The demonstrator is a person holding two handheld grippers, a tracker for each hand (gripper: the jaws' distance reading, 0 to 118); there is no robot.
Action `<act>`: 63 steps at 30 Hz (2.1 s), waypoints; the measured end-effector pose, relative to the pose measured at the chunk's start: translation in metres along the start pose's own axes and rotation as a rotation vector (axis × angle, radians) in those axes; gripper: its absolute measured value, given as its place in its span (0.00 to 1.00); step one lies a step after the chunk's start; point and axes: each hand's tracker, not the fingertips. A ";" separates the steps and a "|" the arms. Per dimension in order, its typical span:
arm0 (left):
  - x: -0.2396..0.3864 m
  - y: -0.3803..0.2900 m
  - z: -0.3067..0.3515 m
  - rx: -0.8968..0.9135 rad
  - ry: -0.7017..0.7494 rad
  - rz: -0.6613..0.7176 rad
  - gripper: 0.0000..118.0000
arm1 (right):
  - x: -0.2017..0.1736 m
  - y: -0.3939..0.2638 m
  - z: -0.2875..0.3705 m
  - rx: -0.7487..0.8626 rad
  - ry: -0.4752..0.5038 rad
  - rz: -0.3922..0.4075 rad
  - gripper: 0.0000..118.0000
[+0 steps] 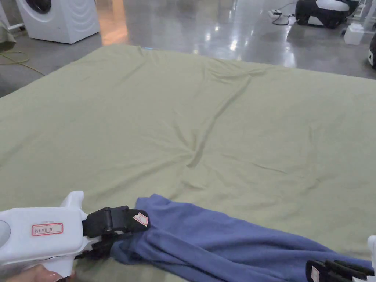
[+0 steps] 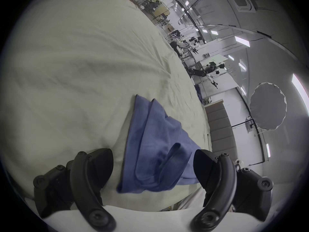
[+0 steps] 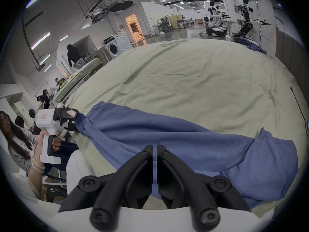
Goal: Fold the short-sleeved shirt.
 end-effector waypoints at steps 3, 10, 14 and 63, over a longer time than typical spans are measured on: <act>-0.006 0.004 -0.011 -0.016 -0.084 0.075 0.32 | 0.005 -0.003 -0.002 -0.015 -0.013 -0.004 0.05; -0.014 0.009 -0.019 -0.031 0.006 0.096 0.07 | 0.022 -0.009 0.016 -0.004 -0.030 -0.053 0.05; 0.049 0.003 -0.015 -0.006 0.123 -0.071 0.07 | 0.044 -0.012 0.039 0.044 -0.070 -0.110 0.05; 0.254 -0.177 -0.215 -0.377 0.034 -0.588 0.06 | 0.148 -0.105 0.133 0.167 -0.236 -0.411 0.05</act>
